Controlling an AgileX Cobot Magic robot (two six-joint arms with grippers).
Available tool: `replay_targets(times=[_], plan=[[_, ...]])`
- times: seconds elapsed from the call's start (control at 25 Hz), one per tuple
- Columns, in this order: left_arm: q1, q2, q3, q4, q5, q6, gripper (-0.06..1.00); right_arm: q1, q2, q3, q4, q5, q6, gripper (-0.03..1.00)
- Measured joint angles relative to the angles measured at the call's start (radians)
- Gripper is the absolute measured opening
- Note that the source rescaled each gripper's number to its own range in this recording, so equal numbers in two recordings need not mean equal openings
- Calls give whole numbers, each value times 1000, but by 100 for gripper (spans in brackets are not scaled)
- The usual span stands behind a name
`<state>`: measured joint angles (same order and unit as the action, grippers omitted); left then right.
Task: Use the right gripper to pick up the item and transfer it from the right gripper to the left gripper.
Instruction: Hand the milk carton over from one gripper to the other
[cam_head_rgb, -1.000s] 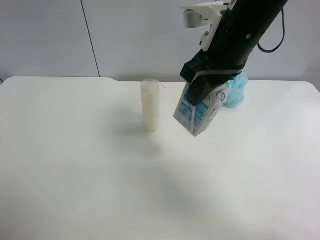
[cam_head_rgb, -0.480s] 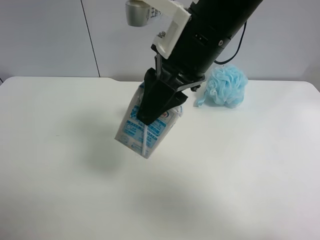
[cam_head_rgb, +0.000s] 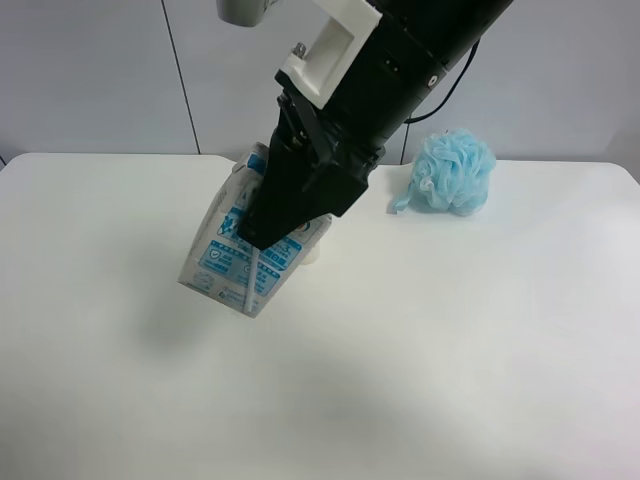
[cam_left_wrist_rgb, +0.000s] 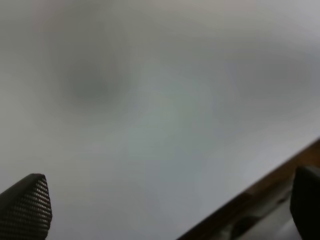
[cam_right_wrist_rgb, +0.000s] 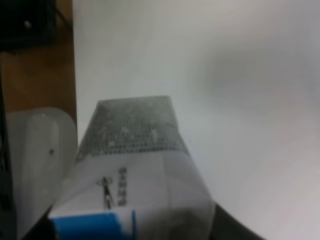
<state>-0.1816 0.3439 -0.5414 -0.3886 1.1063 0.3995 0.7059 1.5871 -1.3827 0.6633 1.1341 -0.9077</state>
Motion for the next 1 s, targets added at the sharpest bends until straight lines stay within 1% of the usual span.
replay_targets(times=[0.08, 0.12, 0.32, 0.52, 0.6, 0.64, 0.72, 1.0], plan=[[-31, 42, 0, -48, -9, 36, 92, 0, 0, 0, 0, 11, -14, 1], [-31, 42, 0, -48, -9, 36, 92, 0, 0, 0, 0, 19, -26, 1], [-122, 129, 0, -152, -35, 121, 92, 0, 0, 0, 0, 28, -46, 1], [-192, 232, 0, -186, -86, 193, 92, 0, 0, 0, 9, 47, -67, 1], [-215, 281, -1, -207, -107, 219, 92, 0, 0, 0, 32, 58, -88, 1], [-225, 309, -4, -221, -112, 235, 92, 0, 0, 0, 61, 65, -104, 1], [-235, 365, -25, -253, -121, 278, 92, 0, 0, 0, 82, 74, -112, 1], [-238, 510, -138, -369, -130, 402, 92, 0, 0, 0, 88, 77, -124, 1]])
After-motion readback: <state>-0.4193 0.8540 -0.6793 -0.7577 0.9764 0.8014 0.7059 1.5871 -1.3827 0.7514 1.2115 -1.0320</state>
